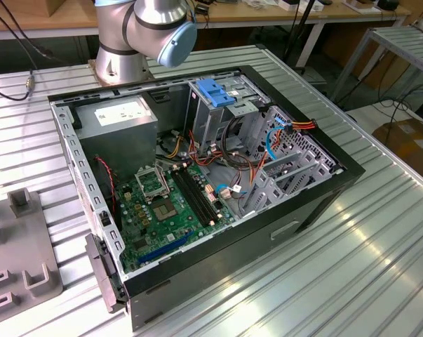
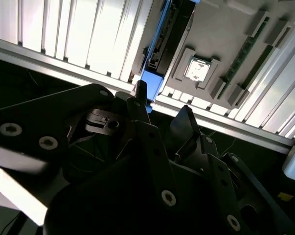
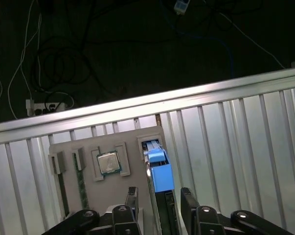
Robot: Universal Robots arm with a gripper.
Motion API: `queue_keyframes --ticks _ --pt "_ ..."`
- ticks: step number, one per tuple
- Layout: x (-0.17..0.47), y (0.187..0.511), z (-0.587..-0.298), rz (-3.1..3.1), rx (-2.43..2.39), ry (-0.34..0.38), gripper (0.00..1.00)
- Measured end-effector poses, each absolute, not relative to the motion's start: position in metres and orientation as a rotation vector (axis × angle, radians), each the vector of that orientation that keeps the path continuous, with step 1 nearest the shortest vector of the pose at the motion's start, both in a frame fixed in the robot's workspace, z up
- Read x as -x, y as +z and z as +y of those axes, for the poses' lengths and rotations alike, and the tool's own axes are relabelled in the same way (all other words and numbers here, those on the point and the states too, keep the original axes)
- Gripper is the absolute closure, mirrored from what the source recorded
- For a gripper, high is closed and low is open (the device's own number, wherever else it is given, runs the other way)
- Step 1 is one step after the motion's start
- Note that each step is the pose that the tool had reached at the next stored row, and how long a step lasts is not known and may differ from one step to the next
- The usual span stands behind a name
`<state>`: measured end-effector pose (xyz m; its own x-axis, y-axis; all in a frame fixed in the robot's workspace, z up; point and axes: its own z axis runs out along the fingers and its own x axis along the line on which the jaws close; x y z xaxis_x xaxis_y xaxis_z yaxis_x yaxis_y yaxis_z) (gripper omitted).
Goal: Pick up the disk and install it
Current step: 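Pick up the disk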
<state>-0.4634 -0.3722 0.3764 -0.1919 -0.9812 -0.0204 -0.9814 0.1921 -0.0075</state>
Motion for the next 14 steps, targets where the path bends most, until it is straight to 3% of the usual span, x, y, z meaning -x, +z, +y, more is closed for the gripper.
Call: queue_keyframes --ticks 11,14 --pt "0.464 0.367 -0.372 2.354 2.043 0.006 0.53" --pt "0.464 0.363 -0.372 2.344 2.053 0.006 0.46"
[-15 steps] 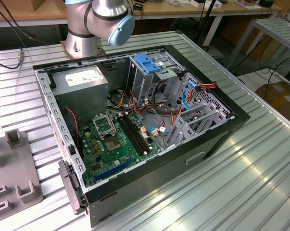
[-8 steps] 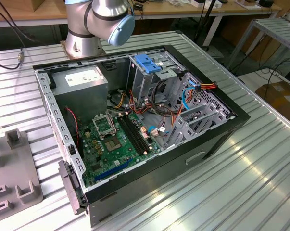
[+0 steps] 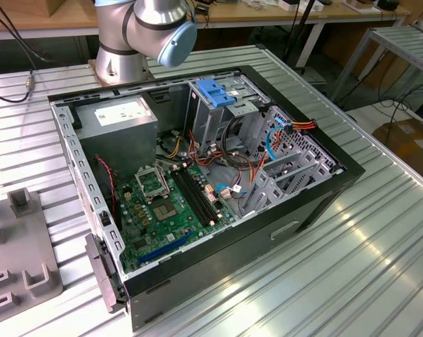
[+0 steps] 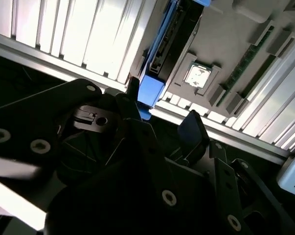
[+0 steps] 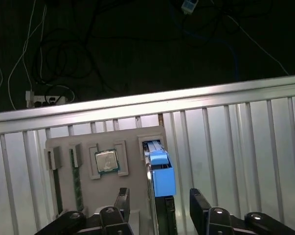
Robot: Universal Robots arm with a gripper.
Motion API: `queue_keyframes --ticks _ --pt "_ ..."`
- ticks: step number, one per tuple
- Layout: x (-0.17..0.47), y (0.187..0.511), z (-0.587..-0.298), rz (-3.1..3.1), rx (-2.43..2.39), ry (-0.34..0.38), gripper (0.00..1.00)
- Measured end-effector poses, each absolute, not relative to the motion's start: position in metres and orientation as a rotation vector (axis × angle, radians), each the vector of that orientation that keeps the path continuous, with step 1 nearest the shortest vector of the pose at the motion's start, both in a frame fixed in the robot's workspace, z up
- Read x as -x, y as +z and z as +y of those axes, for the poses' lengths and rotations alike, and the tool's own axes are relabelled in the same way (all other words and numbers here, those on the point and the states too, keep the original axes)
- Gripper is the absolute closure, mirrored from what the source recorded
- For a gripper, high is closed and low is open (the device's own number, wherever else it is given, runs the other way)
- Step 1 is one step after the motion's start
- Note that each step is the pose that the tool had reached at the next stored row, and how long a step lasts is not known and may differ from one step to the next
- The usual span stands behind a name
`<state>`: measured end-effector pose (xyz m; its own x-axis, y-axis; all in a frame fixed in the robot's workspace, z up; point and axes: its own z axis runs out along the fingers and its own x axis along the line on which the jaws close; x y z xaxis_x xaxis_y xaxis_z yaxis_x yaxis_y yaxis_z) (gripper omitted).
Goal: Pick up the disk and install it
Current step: 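Pick up the disk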
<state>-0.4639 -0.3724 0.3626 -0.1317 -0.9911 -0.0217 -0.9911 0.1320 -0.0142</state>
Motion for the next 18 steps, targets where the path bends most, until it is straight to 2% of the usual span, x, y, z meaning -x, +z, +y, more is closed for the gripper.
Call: queue_keyframes --ticks 1,18 --pt "0.464 0.362 -0.372 2.341 2.055 0.005 0.39" --pt "0.467 0.320 -0.372 2.251 2.157 0.011 0.39"
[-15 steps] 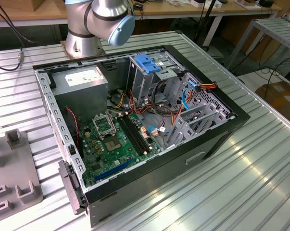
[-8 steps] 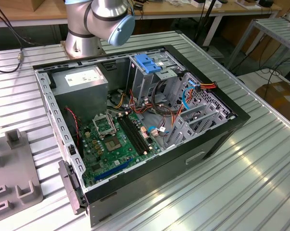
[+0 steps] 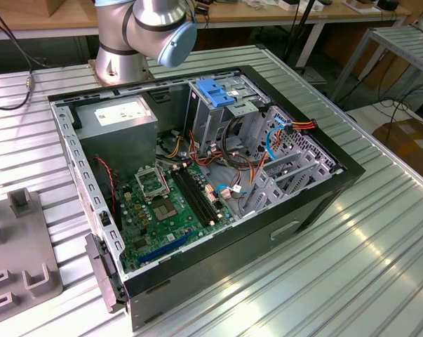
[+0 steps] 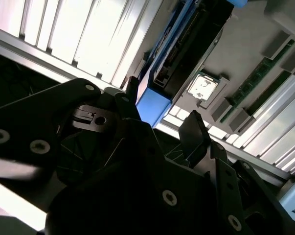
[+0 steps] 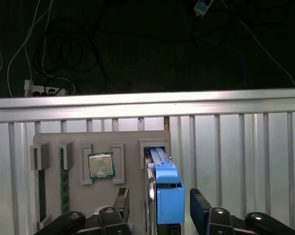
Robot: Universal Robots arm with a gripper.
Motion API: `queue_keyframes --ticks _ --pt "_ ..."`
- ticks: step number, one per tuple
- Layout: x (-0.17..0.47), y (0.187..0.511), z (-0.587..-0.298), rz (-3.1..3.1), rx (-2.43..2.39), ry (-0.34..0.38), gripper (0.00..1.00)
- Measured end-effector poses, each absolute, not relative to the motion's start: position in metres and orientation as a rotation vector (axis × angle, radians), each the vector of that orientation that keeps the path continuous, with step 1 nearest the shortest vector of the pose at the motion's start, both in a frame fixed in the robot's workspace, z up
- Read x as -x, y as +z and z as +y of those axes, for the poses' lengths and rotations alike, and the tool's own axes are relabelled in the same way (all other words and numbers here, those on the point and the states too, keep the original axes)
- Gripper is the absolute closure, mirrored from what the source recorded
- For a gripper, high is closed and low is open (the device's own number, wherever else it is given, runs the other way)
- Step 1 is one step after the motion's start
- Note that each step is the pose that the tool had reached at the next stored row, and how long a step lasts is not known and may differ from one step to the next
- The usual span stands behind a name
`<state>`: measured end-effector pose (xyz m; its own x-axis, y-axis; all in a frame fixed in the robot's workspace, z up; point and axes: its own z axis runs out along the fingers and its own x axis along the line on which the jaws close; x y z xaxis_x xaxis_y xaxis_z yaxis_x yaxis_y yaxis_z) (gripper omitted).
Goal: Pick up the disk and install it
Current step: 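Pick up the disk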
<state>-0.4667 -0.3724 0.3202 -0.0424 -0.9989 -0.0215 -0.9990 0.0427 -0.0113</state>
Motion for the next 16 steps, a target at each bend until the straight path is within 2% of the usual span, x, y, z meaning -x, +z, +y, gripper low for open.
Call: queue_keyframes --ticks 16 --pt "0.467 0.297 -0.368 2.249 2.162 0.013 0.39"
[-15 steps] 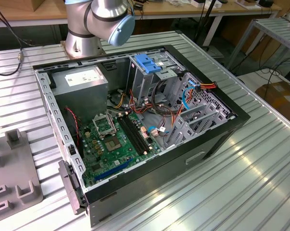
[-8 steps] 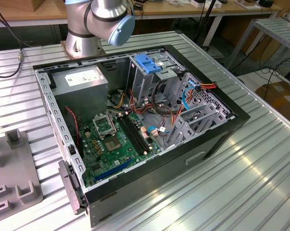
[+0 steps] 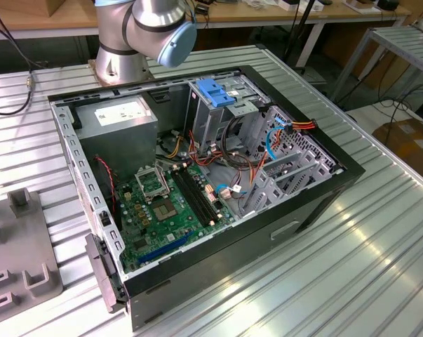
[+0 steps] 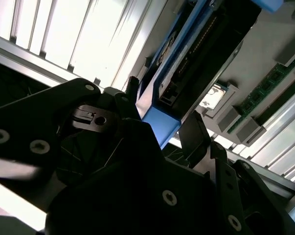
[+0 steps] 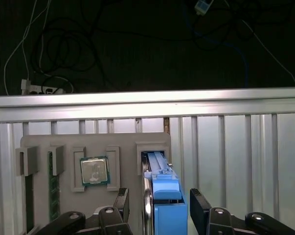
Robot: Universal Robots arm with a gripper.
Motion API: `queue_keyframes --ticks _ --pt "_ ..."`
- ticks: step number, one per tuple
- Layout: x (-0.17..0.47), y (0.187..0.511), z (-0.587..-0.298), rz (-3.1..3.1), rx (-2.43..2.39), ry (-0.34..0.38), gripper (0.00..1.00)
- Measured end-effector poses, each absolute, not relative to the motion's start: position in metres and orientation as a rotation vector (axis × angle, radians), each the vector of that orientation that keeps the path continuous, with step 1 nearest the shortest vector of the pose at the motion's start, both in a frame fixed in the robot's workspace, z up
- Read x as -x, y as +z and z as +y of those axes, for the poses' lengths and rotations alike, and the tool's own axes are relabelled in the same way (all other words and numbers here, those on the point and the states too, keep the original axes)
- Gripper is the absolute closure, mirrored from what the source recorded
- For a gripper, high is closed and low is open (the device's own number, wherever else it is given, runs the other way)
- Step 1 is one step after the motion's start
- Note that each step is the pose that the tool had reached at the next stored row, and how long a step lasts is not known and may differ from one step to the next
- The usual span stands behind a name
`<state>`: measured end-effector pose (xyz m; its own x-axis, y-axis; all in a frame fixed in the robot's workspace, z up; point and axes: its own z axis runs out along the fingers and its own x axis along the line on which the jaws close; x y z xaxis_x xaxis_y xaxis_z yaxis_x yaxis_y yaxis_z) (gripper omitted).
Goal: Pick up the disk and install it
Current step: 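Pick up the disk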
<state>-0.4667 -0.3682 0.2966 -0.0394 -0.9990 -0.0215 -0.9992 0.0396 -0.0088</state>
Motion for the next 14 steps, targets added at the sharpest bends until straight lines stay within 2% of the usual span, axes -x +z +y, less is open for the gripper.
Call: queue_keyframes --ticks 3,4,14 --pt "0.4667 0.2967 -0.3681 2.249 2.162 0.013 0.41" --pt "0.4667 0.2966 -0.3681 2.249 2.162 0.013 0.48" --pt "0.4667 0.2967 -0.3656 2.253 2.165 0.007 0.48"
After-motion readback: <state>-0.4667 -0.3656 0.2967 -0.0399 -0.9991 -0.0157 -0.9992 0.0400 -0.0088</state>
